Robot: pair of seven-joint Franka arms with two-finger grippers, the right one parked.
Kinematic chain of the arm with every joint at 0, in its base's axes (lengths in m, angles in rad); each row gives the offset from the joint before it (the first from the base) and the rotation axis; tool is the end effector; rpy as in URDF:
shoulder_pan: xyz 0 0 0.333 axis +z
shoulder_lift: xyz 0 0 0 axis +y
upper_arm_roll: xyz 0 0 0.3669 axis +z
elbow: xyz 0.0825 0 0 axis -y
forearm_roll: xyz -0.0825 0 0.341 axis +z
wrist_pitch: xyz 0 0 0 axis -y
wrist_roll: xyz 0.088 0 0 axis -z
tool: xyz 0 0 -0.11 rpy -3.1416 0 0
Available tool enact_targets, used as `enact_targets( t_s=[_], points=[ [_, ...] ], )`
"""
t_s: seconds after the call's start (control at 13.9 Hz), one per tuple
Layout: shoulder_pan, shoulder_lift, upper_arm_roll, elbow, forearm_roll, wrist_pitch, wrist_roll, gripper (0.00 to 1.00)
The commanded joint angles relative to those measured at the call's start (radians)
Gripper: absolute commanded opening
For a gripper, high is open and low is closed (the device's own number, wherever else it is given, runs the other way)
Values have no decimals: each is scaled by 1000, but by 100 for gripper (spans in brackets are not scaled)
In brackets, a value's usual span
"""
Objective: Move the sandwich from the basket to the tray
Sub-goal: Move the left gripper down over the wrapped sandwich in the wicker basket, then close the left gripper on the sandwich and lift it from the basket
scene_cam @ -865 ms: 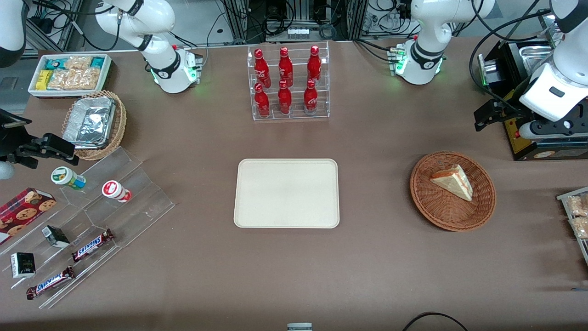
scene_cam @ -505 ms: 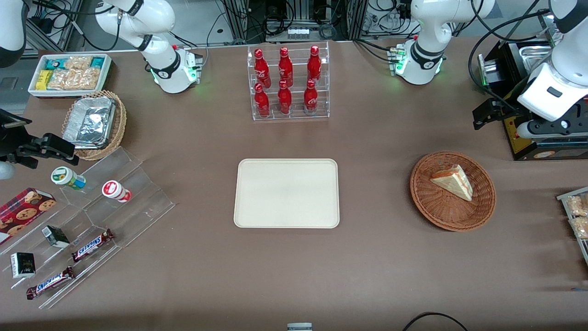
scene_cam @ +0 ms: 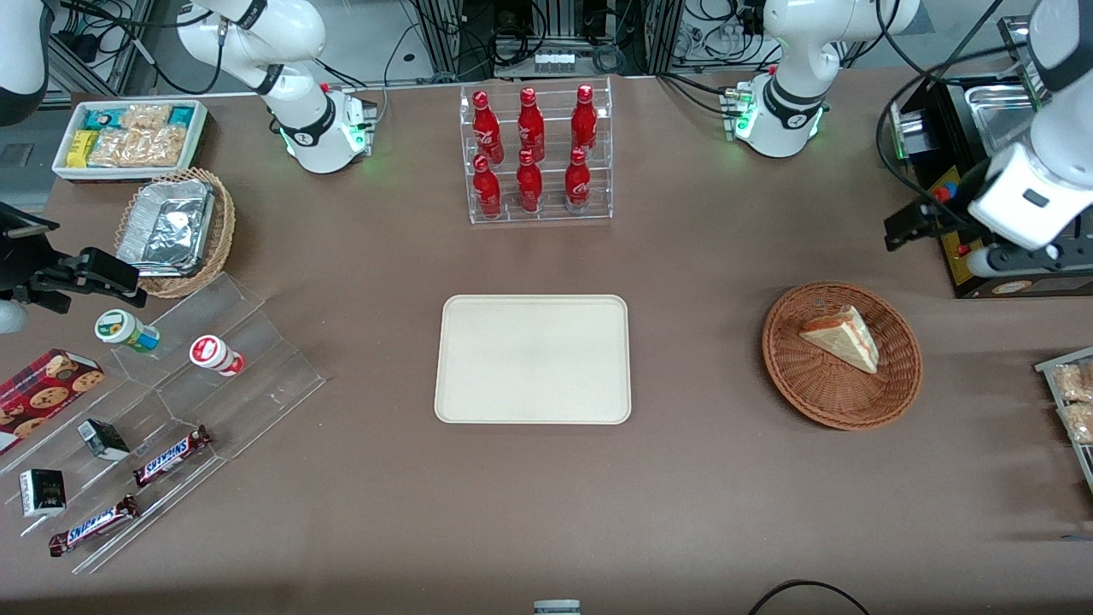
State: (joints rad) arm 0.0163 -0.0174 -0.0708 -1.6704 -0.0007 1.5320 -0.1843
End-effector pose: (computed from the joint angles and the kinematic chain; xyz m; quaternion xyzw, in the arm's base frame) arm 0.4961 -0.0275 0.6357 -0.9961 -0.0648 0.0600 0.0075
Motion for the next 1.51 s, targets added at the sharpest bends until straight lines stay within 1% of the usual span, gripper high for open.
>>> enact_targets(
  t_s=[0.0,0.22,0.29,0.58,0.65,0.79,0.94,1.15,1.44],
  points=[
    [43,48,-3,3,4,-15,-118,100],
    [85,79,-3,-66,11,37,-133,100],
    [88,82,-1,-106,11,86,-136,100],
    [114,62,-1,-343,15,385,-221,100],
    [131,60,-1,-391,15,446,-236,100],
    [154,74,-1,-459,15,569,-328,100],
    [146,112,-3,-494,13,644,-423,100],
    [136,166,-3,-500,13,698,-607,100],
    [137,235,-3,-517,13,787,-710,100]
  ],
)
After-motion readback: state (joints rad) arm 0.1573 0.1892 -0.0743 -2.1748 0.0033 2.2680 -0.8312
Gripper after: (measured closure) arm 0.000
